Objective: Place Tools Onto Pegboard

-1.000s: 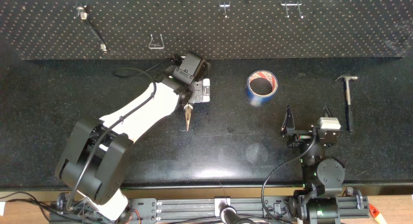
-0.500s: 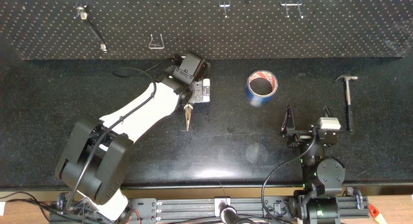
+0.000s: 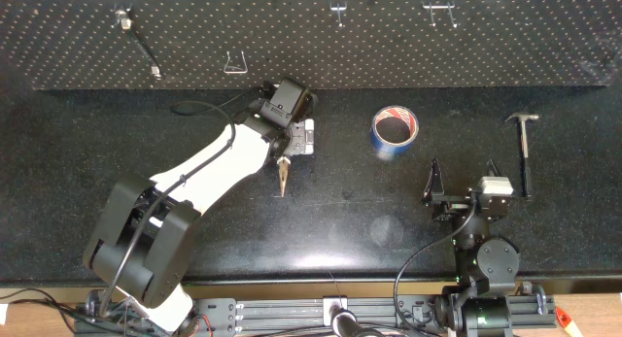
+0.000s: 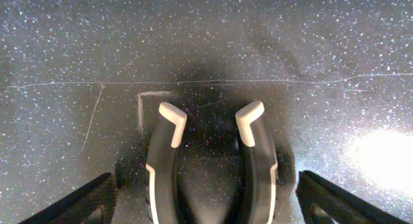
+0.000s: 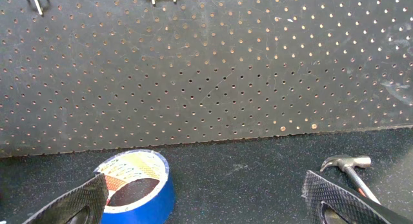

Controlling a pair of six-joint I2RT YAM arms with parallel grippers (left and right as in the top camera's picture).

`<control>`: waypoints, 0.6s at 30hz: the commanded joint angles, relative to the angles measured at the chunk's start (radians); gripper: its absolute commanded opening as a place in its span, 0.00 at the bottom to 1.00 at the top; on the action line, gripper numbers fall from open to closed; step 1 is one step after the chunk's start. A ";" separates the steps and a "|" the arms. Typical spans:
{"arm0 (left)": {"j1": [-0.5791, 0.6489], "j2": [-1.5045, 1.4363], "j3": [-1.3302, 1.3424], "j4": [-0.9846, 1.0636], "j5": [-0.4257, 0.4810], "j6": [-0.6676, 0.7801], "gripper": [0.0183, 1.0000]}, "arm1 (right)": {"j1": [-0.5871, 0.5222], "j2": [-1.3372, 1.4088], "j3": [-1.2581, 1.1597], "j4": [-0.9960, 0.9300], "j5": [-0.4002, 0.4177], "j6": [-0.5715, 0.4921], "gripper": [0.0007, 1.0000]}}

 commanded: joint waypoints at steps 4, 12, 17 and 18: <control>0.000 0.021 0.018 -0.002 0.006 0.008 0.83 | 0.007 -0.010 -0.003 -0.005 0.016 -0.007 0.98; 0.000 0.022 0.018 -0.016 0.006 0.008 0.80 | 0.007 -0.010 -0.003 -0.005 0.016 -0.007 0.98; 0.000 0.024 0.018 -0.016 0.006 0.008 0.80 | 0.007 -0.010 -0.003 -0.005 0.016 -0.007 0.98; 0.000 0.025 0.018 -0.016 0.006 0.008 0.80 | 0.007 -0.010 -0.003 -0.005 0.016 -0.007 0.98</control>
